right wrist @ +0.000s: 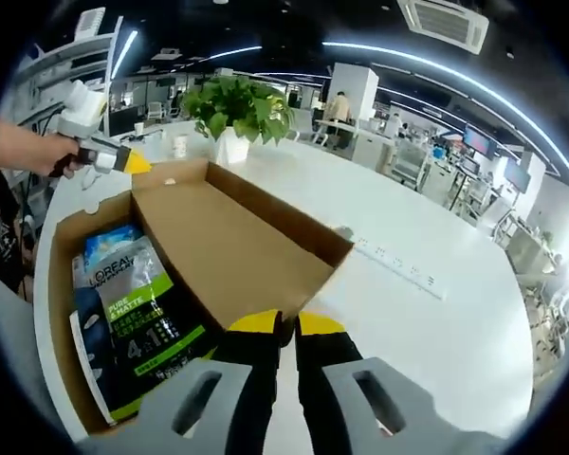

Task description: Operate the shoe box by opening the lid, removing the specified soft item, and placing it in the target area until the item is outside and the box remains undamaged.

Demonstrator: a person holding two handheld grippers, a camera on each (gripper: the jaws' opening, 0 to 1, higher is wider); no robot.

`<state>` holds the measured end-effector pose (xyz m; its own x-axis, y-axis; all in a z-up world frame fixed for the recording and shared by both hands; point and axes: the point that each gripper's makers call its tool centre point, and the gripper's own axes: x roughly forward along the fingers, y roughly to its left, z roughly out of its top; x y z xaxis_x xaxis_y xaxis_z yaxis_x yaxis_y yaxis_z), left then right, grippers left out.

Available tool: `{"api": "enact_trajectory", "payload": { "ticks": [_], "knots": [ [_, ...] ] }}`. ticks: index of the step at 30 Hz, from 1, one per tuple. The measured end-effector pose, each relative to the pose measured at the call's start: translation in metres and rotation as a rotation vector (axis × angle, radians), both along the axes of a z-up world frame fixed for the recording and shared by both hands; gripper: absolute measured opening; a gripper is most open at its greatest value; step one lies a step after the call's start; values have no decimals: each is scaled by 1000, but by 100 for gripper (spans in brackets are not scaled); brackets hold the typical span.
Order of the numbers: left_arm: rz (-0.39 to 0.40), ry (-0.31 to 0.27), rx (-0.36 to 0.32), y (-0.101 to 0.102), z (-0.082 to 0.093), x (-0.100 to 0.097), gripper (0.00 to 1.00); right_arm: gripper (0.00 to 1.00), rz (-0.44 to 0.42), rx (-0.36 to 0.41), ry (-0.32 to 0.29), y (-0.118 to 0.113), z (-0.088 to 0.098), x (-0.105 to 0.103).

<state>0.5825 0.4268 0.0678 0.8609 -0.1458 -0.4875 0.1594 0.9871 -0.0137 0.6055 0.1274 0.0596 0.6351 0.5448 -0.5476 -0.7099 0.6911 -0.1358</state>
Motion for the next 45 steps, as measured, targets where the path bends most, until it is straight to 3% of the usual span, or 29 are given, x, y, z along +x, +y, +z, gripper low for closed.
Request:
{"api": "enact_trajectory", "payload": {
  "ticks": [16,28,39,45],
  "knots": [
    [11,8,-3,-1,-4,4,2,5,-43,55,58,0,-5,4],
    [-38,-5,53,-6,0,2,5,8,-35,81,68,-1,-1,-4],
    [-68,-5,87,-13,9,-11,12,21,-12,104,75,-9,7,-27],
    [-103,-4,103,-21,15,-24,14,30,46,77,38,-9,13,-41]
  ]
}}
